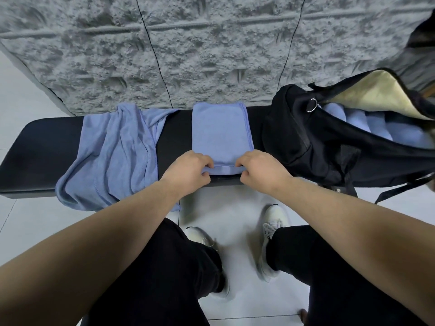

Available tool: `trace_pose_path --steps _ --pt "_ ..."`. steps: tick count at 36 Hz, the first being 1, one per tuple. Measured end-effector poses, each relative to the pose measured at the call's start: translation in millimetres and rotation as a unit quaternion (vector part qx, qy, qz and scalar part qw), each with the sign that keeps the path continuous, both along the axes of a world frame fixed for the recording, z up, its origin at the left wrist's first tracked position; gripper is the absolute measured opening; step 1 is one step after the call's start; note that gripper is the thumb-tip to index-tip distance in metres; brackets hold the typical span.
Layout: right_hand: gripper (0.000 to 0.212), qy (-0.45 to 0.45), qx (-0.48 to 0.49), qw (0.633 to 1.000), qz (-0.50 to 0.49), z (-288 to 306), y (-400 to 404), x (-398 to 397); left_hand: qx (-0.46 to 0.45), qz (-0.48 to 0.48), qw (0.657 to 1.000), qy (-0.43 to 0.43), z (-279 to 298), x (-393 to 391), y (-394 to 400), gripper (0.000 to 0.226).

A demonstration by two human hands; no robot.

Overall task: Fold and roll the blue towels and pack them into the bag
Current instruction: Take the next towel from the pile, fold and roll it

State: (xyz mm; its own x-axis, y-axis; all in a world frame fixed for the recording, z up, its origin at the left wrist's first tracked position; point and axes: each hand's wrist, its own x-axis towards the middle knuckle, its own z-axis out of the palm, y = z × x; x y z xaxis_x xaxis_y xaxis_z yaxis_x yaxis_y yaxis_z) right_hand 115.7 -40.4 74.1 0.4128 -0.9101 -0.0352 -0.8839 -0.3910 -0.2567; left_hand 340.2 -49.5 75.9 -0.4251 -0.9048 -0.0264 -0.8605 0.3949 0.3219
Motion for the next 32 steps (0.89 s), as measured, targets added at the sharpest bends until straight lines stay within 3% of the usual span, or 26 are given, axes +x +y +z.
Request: trace_pose_path --steps 8,18,23,32 --pt "0.017 -0.028 0.076 0.995 -0.050 3 2 -2 0.088 0.054 0.993 0.055 4 -5 4 0.018" --pt "0.020 -0.094 0.132 0.982 -0.101 5 -7 -3 0.082 0.046 0.994 0.058 -2 -3 -2 0.028" --pt "0.020 -0.103 0.117 0.983 -0.099 2 -11 -7 0.044 0.046 0.998 0.024 -4 -3 -6 0.031" --pt "0.031 -0.011 -0.013 0.999 -0.032 3 -12 -5 -0.029 0.018 0.999 0.036 -4 -2 -10 0.022"
